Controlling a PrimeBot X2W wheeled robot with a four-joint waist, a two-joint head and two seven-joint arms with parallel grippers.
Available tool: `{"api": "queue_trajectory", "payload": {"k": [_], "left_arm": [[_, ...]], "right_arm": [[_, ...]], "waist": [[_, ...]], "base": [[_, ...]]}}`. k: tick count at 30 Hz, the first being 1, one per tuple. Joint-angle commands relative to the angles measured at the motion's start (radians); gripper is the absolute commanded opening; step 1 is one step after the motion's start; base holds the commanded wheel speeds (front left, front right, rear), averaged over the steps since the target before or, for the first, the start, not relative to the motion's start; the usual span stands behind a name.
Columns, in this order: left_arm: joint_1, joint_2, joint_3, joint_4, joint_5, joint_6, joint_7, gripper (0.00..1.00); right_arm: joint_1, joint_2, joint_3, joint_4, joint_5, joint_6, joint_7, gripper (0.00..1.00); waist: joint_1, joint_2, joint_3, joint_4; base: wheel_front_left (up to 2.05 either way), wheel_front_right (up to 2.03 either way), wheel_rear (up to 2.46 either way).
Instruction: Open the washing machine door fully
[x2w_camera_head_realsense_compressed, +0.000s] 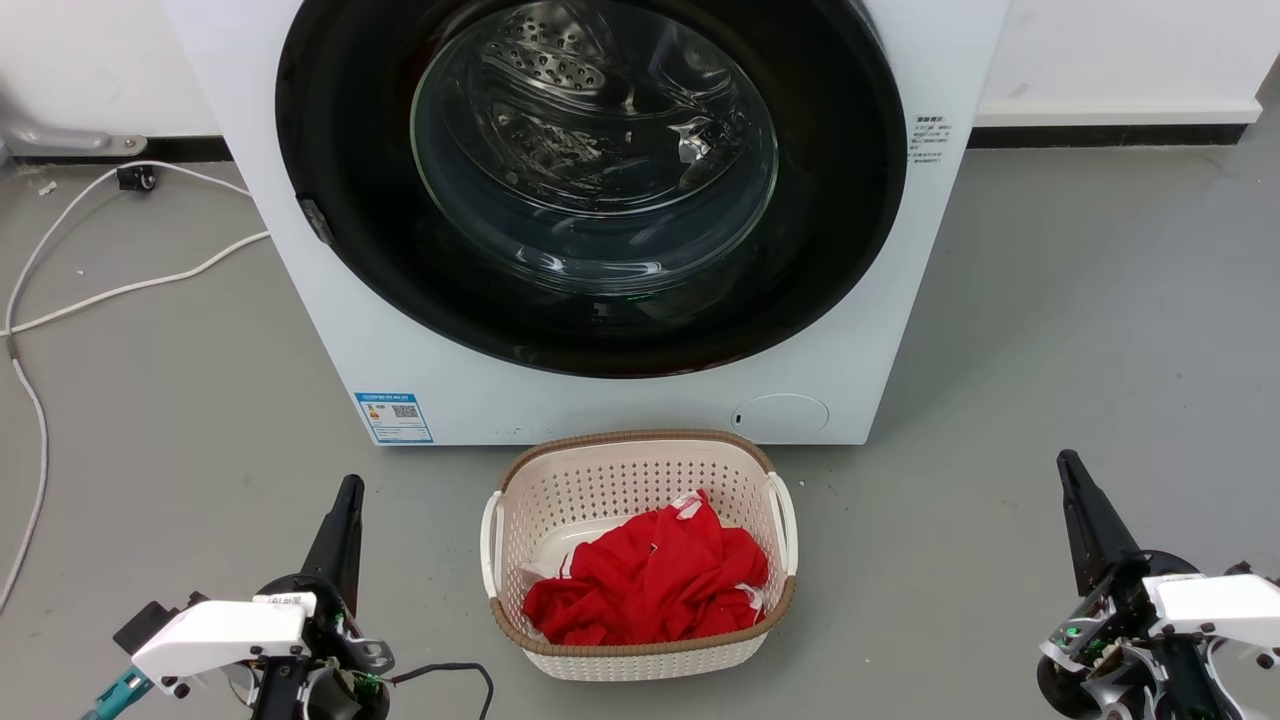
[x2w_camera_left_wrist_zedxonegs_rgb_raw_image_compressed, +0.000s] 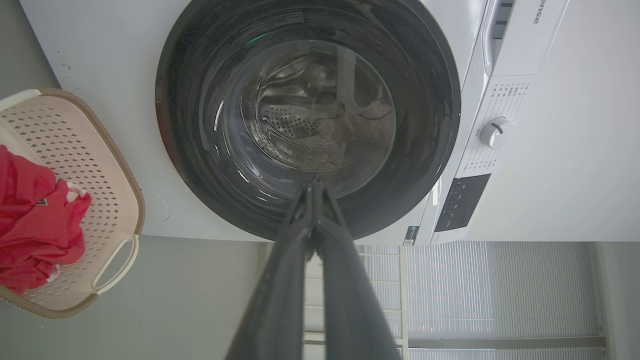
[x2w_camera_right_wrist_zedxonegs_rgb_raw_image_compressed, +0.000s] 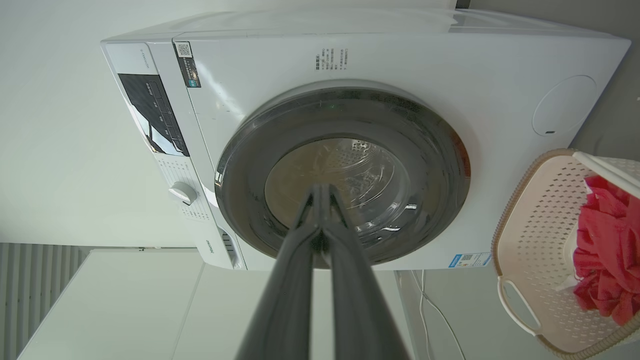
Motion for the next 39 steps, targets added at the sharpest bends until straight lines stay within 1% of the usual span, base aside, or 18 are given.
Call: {"api": "queue_trajectory", "payload": {"k": [1, 7, 8, 11, 17, 23, 27, 33, 39], "left_arm": [[-0.008, -0.001, 0.002, 0.0, 0.002, -0.003, 0.003, 0.0], [-0.008, -0.001, 0.002, 0.0, 0.002, -0.003, 0.002, 0.0], [0.0, 0.0, 0.0, 0.0, 0.0, 0.0, 0.0, 1.0], [0.012, -0.002, -0.006, 0.017, 0.001, 0.001, -0.003, 1.0], [0.008, -0.002, -0.034, 0.003, 0.021, 0.001, -0.035, 1.0], [0.006, -0.002, -0.041, -0.023, 0.084, 0.0, -0.064, 1.0], [0.004, -0.002, -0.034, -0.049, 0.153, 0.0, -0.082, 1.0], [0.004, -0.001, -0.029, -0.082, 0.281, 0.001, -0.108, 1.0], [0.004, -0.001, -0.046, -0.119, 0.417, 0.017, -0.132, 1.0]], "right_arm": [[-0.012, 0.004, 0.001, 0.001, -0.001, 0.0, 0.0, 0.0], [-0.012, 0.004, 0.001, 0.001, -0.001, 0.0, 0.0, 0.0], [0.0, 0.0, 0.0, 0.0, 0.0, 0.0, 0.0, 1.0], [0.014, 0.001, 0.002, 0.016, -0.001, 0.0, -0.003, 1.0], [0.025, 0.001, 0.013, -0.001, -0.018, 0.0, -0.034, 1.0], [0.034, 0.001, 0.012, -0.023, -0.073, 0.0, -0.064, 1.0], [0.039, 0.001, 0.018, -0.047, -0.157, 0.0, -0.082, 1.0], [0.047, 0.001, 0.03, -0.082, -0.331, 0.0, -0.108, 1.0], [0.053, 0.001, 0.043, -0.119, -0.506, 0.0, -0.133, 1.0]], "waist": [[0.0, 0.0, 0.0, 0.0], [0.0, 0.0, 0.0, 0.0], [0.0, 0.0, 0.0, 0.0], [0.0, 0.0, 0.0, 0.0], [0.0, 0.0, 0.0, 0.0], [0.0, 0.0, -0.001, 0.001], [0.0, 0.0, -0.001, 0.001], [0.0, 0.0, -0.003, 0.002], [0.0, 0.0, -0.003, 0.004]], "base": [[0.0, 0.0, 0.0], [0.0, 0.0, 0.0], [0.0, 0.0, 0.0], [0.0, 0.0, 0.0], [0.0, 0.0, 0.0], [0.0, 0.0, 0.0], [0.0, 0.0, 0.0], [0.0, 0.0, 0.0], [0.0, 0.0, 0.0]]}}
